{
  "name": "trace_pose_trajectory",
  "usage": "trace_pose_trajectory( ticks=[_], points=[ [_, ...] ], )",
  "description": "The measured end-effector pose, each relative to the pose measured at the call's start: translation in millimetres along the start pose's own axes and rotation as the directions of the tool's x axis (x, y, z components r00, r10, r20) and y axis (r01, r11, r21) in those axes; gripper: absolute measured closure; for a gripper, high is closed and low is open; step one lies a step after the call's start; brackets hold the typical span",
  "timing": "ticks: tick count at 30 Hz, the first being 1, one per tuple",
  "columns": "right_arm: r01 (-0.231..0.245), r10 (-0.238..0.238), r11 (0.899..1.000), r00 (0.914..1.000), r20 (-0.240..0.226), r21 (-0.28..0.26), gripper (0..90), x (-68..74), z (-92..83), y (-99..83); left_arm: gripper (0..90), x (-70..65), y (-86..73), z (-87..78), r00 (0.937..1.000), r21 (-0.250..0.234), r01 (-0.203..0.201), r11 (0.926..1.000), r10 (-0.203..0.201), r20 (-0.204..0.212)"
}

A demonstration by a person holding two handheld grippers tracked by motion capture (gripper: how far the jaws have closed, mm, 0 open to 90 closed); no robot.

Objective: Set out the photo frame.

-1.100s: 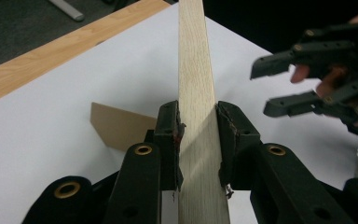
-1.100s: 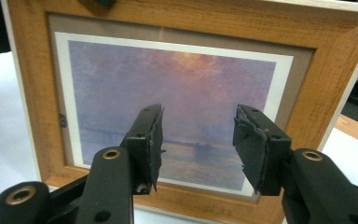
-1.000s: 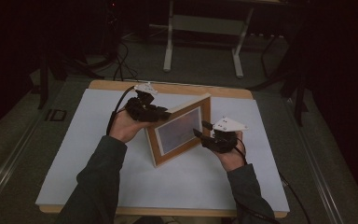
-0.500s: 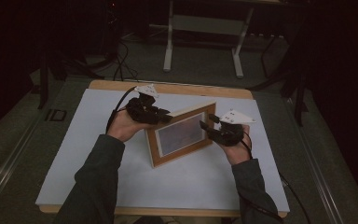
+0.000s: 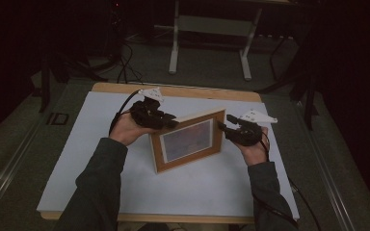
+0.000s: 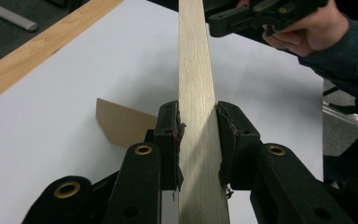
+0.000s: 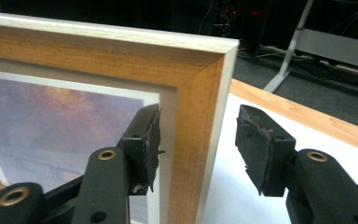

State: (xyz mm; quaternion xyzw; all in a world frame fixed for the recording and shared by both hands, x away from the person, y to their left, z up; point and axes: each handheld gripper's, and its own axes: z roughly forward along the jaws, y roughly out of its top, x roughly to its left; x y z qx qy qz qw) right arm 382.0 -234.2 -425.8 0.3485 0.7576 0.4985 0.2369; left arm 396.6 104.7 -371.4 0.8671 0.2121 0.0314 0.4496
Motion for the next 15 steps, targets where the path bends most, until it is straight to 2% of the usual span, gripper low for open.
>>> trace_pose_trajectory(
  ticks=[8, 15],
  points=[
    [0.012, -0.012, 1.000, 0.9984, -0.055, -0.009, 45.1, -4.7, -1.1, 1.6, 72.4, -0.2, -0.1, 0.3, 0.9988, 0.000, -0.026, 0.9997, 0.026, 0.041],
    [0.028, -0.028, 1.000, 0.9933, -0.112, -0.002, 42.1, -3.5, -0.7, 2.7, 72.4, -2.7, -0.3, 0.2, 0.9970, -0.002, -0.044, 0.9991, 0.044, 0.064]
  ],
)
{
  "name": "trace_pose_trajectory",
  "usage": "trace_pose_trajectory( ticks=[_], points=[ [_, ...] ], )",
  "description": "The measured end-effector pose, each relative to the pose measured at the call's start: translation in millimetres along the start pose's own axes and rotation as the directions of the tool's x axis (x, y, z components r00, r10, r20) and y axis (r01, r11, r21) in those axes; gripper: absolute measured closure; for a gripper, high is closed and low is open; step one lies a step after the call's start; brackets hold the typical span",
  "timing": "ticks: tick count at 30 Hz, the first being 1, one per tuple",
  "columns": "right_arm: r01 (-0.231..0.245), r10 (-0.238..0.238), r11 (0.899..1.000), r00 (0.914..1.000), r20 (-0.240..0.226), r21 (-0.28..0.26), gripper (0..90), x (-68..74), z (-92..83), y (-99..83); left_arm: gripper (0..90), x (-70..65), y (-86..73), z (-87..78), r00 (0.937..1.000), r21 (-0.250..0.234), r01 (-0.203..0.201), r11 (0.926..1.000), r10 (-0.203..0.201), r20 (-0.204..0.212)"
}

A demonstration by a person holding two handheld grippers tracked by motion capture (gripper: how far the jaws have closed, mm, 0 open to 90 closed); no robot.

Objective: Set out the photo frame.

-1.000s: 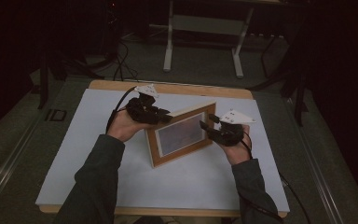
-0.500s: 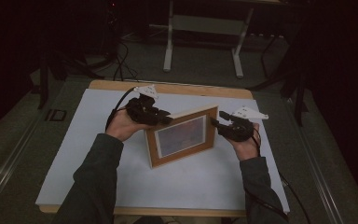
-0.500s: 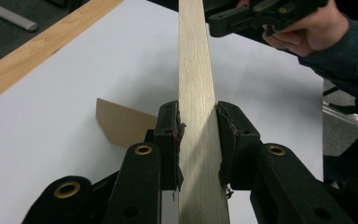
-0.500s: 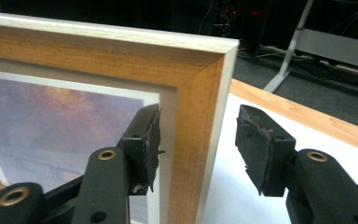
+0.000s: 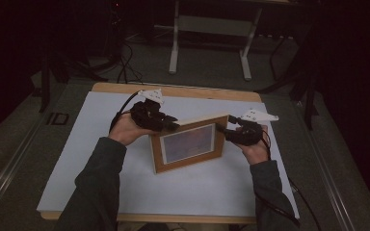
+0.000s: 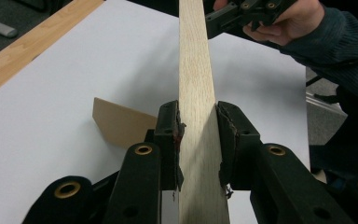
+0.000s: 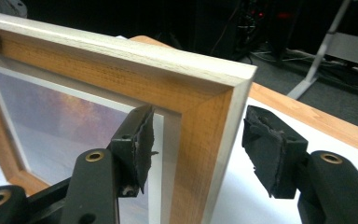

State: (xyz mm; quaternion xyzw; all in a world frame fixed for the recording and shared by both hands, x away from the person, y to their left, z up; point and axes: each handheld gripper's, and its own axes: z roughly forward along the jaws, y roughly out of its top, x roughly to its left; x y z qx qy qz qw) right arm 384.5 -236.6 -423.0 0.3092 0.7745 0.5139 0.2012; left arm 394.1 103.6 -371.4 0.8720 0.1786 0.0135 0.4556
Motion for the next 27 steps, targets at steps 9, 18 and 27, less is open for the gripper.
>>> trace_pose_trajectory(
  ticks=[9, 18, 27],
  points=[
    [-0.007, 0.006, 1.000, 0.9978, -0.066, -0.016, 40.9, -2.9, 0.2, -1.6, 72.3, -1.5, -0.2, 0.1, 0.9998, -0.002, -0.018, 0.9998, 0.018, 0.010],
    [-0.007, 0.004, 1.000, 0.9932, -0.117, -0.028, 40.9, -6.2, -2.0, -3.4, 72.2, -2.7, -0.6, 0.5, 0.9989, -0.006, -0.038, 0.9992, 0.039, 0.028],
    [-0.012, 0.006, 0.999, 0.9800, -0.199, -0.031, 41.6, -10.8, -3.6, -5.0, 72.1, -2.9, -1.3, 1.2, 0.9971, -0.013, -0.063, 0.9979, 0.064, 0.042]
  ],
)
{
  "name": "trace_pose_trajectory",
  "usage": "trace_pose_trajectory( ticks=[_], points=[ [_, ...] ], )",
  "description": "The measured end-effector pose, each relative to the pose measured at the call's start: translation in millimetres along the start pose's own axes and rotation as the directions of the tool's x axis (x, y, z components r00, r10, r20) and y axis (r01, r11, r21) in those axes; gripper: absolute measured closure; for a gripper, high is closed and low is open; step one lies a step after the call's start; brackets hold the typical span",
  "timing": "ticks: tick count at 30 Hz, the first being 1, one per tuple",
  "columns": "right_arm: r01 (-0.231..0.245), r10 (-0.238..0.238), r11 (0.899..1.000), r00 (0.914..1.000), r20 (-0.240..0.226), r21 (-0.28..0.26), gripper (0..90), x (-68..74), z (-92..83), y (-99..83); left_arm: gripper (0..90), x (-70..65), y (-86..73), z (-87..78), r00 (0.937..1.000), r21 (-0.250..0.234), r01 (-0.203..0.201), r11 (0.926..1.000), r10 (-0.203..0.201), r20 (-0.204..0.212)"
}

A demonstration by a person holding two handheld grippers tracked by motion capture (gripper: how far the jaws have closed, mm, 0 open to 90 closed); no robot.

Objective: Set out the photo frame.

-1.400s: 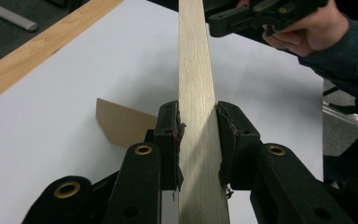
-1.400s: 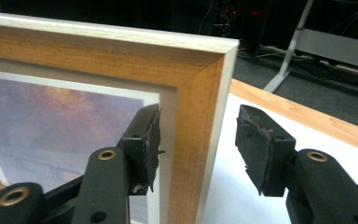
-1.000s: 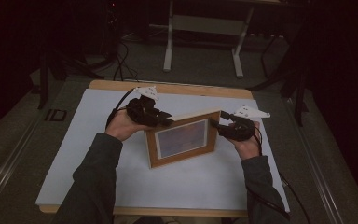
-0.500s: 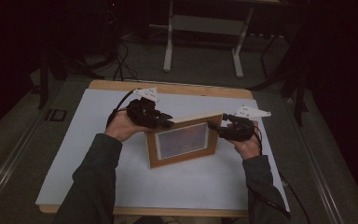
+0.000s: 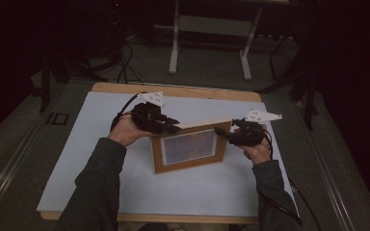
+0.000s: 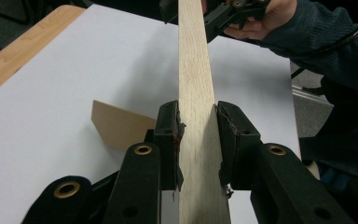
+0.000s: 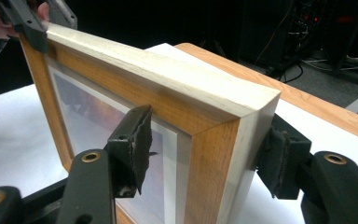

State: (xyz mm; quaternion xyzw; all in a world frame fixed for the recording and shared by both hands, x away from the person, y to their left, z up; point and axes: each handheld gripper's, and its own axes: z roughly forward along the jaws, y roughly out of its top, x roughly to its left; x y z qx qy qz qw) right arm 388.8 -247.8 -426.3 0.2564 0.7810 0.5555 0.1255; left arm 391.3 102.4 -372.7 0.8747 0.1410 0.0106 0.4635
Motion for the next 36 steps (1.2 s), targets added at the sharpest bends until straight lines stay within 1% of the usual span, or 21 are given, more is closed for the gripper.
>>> trace_pose_trajectory(
  ticks=[3, 7, 9, 13, 15, 19, 24, 27, 28, 29, 32, 33, 36],
  points=[
    [-0.005, 0.005, 1.000, 1.0000, -0.008, -0.001, 43.8, -1.3, -1.7, -0.9, 72.0, 0.3, -0.2, -0.1, 1.0000, -0.001, -0.001, 1.0000, 0.001, 0.002],
    [-0.012, 0.012, 1.000, 0.9993, -0.036, -0.007, 47.5, -3.5, -5.1, -2.8, 71.7, 0.3, -0.7, -0.3, 1.0000, -0.004, -0.006, 1.0000, 0.006, 0.006],
    [-0.010, 0.010, 1.000, 0.9989, -0.046, -0.004, 49.4, -3.9, -6.9, -3.3, 70.9, 0.8, -0.9, -0.7, 1.0000, -0.005, -0.002, 1.0000, 0.002, -0.004],
    [0.001, -0.001, 1.000, 0.9983, -0.058, 0.001, 52.8, -4.1, -9.5, -5.1, 68.3, 2.8, -1.7, -1.1, 0.9998, -0.012, 0.014, 0.9998, -0.014, -0.011],
    [0.003, -0.003, 1.000, 0.9981, -0.061, 0.001, 53.6, -4.2, -10.1, -5.7, 67.6, 2.8, -1.9, -1.0, 0.9997, -0.010, 0.016, 0.9998, -0.016, -0.016],
    [0.007, -0.007, 1.000, 0.9963, -0.085, 0.003, 56.9, -4.8, -13.7, -7.3, 65.9, 3.3, -2.1, -1.6, 0.9996, -0.010, 0.020, 0.9998, -0.020, -0.021],
    [0.024, -0.025, 1.000, 0.9958, -0.089, -0.005, 60.2, -4.6, -17.8, -9.1, 62.6, 4.6, -2.6, -1.6, 0.9992, -0.013, 0.029, 0.9995, -0.029, -0.029],
    [0.035, -0.036, 0.999, 0.9959, -0.083, -0.012, 62.0, -3.7, -19.7, -10.3, 59.9, 5.9, -3.3, -1.5, 0.9985, -0.018, 0.038, 0.9991, -0.038, -0.038],
    [0.037, -0.039, 0.999, 0.9965, -0.074, -0.016, 63.0, -3.9, -20.6, -10.8, 58.3, 6.6, -3.6, -1.4, 0.9980, -0.020, 0.048, 0.9986, -0.049, -0.039],
    [0.027, -0.028, 0.999, 0.9965, -0.078, -0.020, 63.9, -4.7, -21.4, -11.2, 57.2, 7.4, -4.1, -1.5, 0.9979, -0.020, 0.055, 0.9983, -0.056, -0.034],
    [0.014, -0.017, 1.000, 0.9963, -0.084, -0.026, 65.3, -5.7, -23.1, -12.2, 55.0, 8.2, -6.1, -0.4, 0.9971, -0.019, 0.065, 0.9977, -0.066, -0.039],
    [0.009, -0.011, 1.000, 0.9954, -0.095, -0.029, 65.8, -6.1, -23.2, -12.6, 54.5, 8.3, -6.4, 0.2, 0.9968, -0.017, 0.069, 0.9975, -0.069, -0.039],
    [0.001, -0.004, 1.000, 0.9948, -0.102, -0.031, 66.2, -6.3, -23.4, -13.3, 51.8, 8.2, -6.6, 0.1, 0.9965, -0.021, 0.068, 0.9975, -0.069, -0.047]
  ],
)
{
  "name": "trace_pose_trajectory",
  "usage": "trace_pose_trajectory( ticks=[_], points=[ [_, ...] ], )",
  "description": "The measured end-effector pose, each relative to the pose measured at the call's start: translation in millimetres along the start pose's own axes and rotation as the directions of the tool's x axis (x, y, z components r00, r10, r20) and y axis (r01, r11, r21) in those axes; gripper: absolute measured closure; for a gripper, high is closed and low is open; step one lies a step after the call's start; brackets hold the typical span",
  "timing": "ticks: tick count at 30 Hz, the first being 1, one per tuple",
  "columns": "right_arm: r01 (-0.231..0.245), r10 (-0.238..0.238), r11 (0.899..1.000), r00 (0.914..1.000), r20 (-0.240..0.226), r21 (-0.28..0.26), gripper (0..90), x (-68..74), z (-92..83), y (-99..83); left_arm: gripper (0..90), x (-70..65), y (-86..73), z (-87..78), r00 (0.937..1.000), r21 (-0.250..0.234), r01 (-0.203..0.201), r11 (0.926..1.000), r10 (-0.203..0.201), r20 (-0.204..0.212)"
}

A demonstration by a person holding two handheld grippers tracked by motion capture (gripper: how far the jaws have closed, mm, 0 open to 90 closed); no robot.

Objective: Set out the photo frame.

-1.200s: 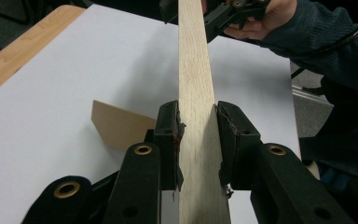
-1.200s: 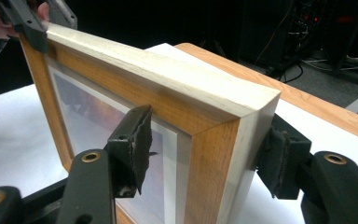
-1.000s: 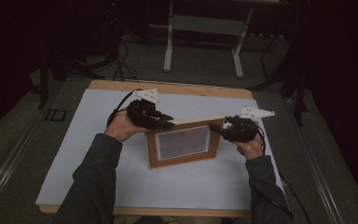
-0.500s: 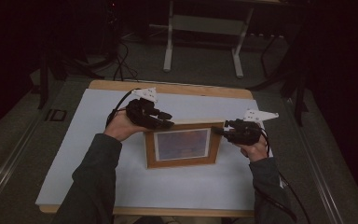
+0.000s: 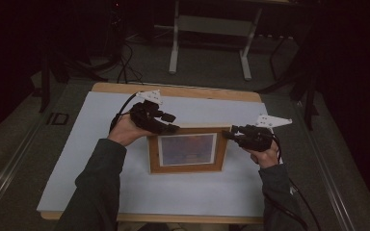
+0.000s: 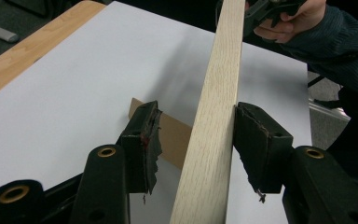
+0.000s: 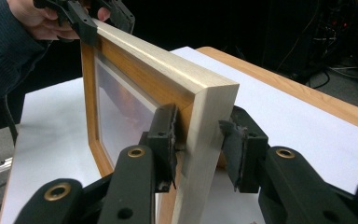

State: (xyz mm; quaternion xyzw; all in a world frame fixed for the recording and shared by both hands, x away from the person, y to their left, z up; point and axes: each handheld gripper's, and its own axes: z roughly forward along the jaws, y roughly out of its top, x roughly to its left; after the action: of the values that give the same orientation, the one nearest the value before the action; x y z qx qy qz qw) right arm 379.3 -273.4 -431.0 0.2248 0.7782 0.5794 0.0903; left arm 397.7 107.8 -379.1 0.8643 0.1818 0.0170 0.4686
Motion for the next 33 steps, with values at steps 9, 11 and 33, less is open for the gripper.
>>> trace_pose_trajectory(
  ticks=[9, 11, 33],
  points=[
    [-0.008, 0.008, 1.000, 1.0000, -0.001, -0.003, 66.8, 0.7, -1.7, -0.8, 44.0, -4.2, -9.2, -25.9, 0.9976, -0.073, 0.013, 0.9972, -0.018, -0.067],
    [-0.009, 0.009, 1.000, 1.0000, 0.000, -0.005, 66.9, 1.4, -2.2, -1.2, 42.9, -5.3, -16.7, -32.0, 0.9962, -0.087, 0.028, 0.9958, -0.035, -0.080],
    [-0.023, 0.024, 1.000, 0.9996, 0.014, -0.007, 66.9, 1.6, -0.9, -0.8, 69.0, -6.6, -71.3, -41.0, 0.9787, -0.127, 0.163, 0.9785, -0.176, -0.106]
  ],
)
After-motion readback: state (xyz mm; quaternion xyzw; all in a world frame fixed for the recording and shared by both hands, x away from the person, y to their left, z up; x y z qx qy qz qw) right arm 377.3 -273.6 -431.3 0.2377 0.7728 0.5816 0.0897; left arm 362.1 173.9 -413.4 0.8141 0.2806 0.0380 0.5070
